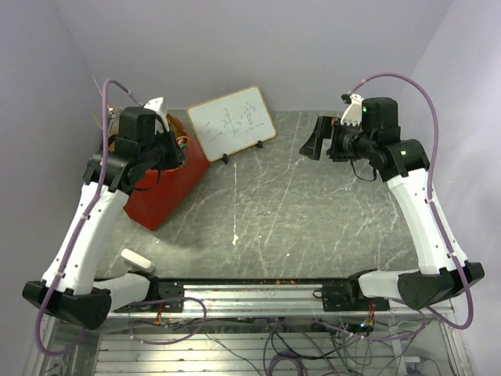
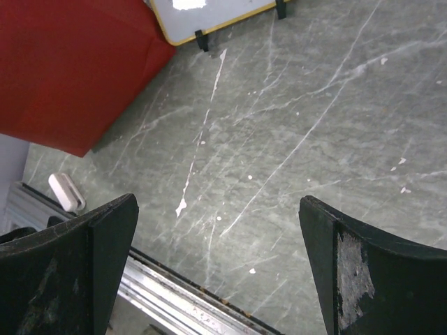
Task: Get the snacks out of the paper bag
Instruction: Move the paper bag to the center of the board.
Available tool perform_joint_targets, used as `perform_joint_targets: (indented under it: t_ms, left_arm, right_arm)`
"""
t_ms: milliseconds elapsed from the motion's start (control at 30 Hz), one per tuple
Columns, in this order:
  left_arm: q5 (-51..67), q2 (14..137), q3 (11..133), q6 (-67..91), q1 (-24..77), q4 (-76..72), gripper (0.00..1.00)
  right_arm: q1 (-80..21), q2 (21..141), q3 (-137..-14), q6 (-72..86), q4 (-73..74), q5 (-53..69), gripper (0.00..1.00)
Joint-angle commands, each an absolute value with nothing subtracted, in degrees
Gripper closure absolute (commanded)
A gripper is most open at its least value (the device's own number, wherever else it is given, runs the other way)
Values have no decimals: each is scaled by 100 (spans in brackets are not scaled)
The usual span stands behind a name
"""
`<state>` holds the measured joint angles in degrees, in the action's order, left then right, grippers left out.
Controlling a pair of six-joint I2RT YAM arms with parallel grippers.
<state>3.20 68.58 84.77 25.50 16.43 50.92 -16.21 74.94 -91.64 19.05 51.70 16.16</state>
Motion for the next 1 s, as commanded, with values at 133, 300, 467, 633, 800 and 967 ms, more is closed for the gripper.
perform_joint_targets:
  t_ms: [133,300,467,633,800,967]
  left_arm:
    - [441,6204,8446,3718,2677,4657,93]
    - [-107,6371,8308,4168,3772,4189,93]
    - [-904,7229,8841,4209,5163,4026,93]
    - [-992,7981,9242,4255,5493,3787,93]
    - [-726,8336,9489,4086,5503,3638,86]
    - [-799,8331,9832,3890,5506,4224,59]
  right_arm:
    - [-1652,7109,-8787,2089,5025,2054,0]
    - [-1652,6976,-8659,2119,5072,2120,0]
    - [-1652,6887,-8613,2099,5229,2055,0]
    - [-1654,6792,-8609,2141,5376,1905,0]
    - [-1652,6744,-8561,2304,5373,1858,0]
    - [-1657,6941,-8522,2432,5196,2420,0]
